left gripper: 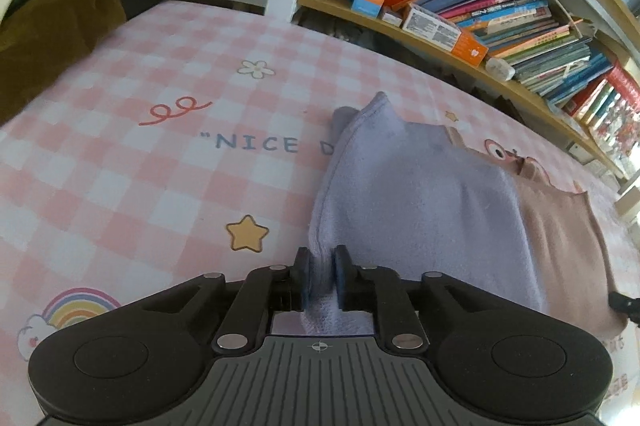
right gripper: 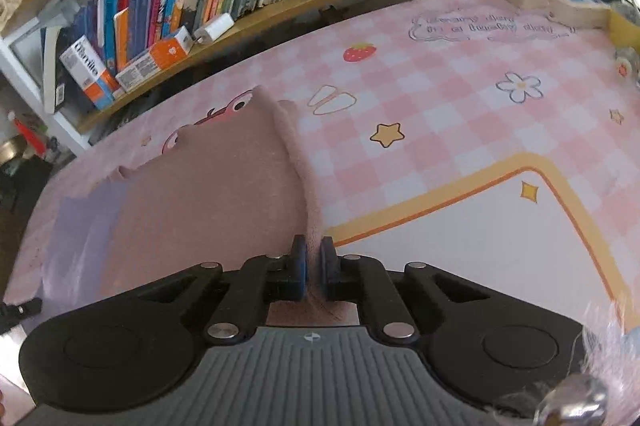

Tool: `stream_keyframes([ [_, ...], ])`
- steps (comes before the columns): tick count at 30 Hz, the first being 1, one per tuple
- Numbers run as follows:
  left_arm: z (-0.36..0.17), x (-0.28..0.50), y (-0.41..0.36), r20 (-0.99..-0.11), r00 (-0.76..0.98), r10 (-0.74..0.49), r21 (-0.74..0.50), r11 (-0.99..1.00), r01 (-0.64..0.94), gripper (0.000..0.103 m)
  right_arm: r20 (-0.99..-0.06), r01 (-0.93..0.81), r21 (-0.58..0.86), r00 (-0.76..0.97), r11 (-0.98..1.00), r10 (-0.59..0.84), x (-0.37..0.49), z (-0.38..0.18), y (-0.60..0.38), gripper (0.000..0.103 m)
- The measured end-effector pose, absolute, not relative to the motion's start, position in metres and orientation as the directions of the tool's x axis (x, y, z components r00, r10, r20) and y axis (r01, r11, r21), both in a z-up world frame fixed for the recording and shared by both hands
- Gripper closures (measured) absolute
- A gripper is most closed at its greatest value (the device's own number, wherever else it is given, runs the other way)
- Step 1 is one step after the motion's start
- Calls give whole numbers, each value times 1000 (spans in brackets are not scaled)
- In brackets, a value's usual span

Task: Fold clothes
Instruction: 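Lift both tools away from the folded sweater, then move both tools to the side edges of the folded sweater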

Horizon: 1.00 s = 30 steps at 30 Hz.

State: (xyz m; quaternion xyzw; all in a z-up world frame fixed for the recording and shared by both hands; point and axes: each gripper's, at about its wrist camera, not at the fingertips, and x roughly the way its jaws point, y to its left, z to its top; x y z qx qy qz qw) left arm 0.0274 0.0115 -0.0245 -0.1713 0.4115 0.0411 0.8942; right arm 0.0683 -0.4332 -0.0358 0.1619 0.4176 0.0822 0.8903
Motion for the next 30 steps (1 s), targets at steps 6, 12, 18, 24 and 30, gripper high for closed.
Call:
stream_keyframes([
  [6, -8, 11, 4, -738, 675, -6, -219, 948, -231, 53, -707, -41, 293, 663, 955, 245, 53, -19, -429, 61],
  [12, 9, -10, -13, -706, 707, 45, -180, 954, -240, 32, -685, -77, 228, 696, 971, 216, 31, -4, -424, 20],
  [18, 18, -31, -37, -694, 717, 62, -163, 957, -240, 23, -685, -97, 187, 701, 978, 201, 9, 1, -422, 13],
  [24, 17, -53, -58, -704, 709, 52, -158, 961, -227, 20, -699, -126, 187, 680, 974, 222, -13, -2, -424, 12],
  [30, 15, -69, -76, -715, 697, 52, -157, 960, -233, 20, -712, -140, 193, 661, 971, 237, -33, -4, -431, 9],
])
